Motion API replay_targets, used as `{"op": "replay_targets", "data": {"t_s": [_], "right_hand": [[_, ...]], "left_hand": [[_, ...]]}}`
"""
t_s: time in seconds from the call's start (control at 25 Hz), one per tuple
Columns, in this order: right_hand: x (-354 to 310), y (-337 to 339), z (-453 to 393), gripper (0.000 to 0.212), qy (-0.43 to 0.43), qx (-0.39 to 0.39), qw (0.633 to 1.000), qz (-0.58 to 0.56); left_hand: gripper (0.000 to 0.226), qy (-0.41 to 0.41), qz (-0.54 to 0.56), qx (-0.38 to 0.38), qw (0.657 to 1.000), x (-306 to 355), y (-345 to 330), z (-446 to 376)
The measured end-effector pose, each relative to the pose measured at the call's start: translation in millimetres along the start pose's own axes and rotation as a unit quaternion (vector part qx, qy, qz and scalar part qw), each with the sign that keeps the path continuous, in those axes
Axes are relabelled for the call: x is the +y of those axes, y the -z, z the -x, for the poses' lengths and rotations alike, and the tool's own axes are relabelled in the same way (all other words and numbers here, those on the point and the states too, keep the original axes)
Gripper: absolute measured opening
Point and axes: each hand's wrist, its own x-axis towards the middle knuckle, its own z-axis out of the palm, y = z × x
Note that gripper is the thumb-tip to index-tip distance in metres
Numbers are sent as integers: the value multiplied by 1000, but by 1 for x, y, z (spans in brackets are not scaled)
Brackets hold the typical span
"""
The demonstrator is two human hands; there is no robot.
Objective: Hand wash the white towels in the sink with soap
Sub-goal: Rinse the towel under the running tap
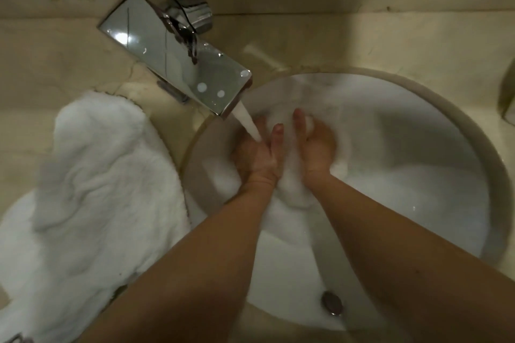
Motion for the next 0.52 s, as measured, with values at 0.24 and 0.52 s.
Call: {"op": "replay_targets", "data": {"t_s": [0.24,0.52], "right_hand": [[-18,19,27,40,-78,-22,957,-280],[-56,52,57,19,-236,7,847,-476]], "left_hand": [[37,184,311,29,932,20,19,3],[54,180,142,37,973,54,75,9]]}}
